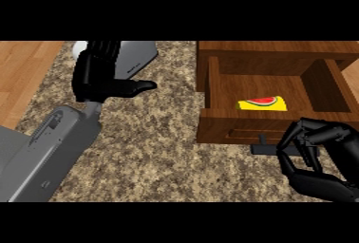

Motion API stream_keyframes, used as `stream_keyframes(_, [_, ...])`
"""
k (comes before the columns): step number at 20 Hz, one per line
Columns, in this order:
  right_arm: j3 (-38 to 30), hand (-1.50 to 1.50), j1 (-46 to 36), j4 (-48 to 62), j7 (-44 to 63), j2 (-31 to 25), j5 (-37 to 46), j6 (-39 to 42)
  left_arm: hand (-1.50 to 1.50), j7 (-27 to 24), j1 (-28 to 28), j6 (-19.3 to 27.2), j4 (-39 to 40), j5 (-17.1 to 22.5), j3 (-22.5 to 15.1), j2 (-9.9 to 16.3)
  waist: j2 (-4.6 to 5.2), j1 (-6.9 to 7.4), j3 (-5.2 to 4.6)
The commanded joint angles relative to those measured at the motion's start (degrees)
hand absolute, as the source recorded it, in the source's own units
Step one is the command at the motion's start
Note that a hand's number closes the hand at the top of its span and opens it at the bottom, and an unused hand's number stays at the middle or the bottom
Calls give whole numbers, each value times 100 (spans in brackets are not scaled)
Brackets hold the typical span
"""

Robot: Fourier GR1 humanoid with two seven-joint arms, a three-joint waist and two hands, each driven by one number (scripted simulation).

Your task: Pick up the cup, place it into the drawer and close the drawer

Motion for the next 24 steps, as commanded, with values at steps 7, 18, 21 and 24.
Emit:
stream_keyframes(7, [835, 150, -433, 1045, -1225, -729, 2489, -28, -150, -80, 1616, -719, -1091, 167, 286, 680, 45, 68, 1])
stream_keyframes(18, [1586, -150, -766, 3660, -2244, -63, 4314, -1576, -150, -359, 2806, -1510, -1508, 180, 1019, 921, 51, -77, 4])
stream_keyframes(21, [1577, -150, -1414, 4356, -2108, 180, 4557, -1658, -150, -372, 2829, -2211, -946, 286, 1398, 1077, 65, -100, 1])
stream_keyframes(24, [1432, -150, -1805, 4963, -2128, 192, 4663, -1600, -150, -242, 3463, -2224, -1791, 337, 1638, 1281, 45, -55, 3])
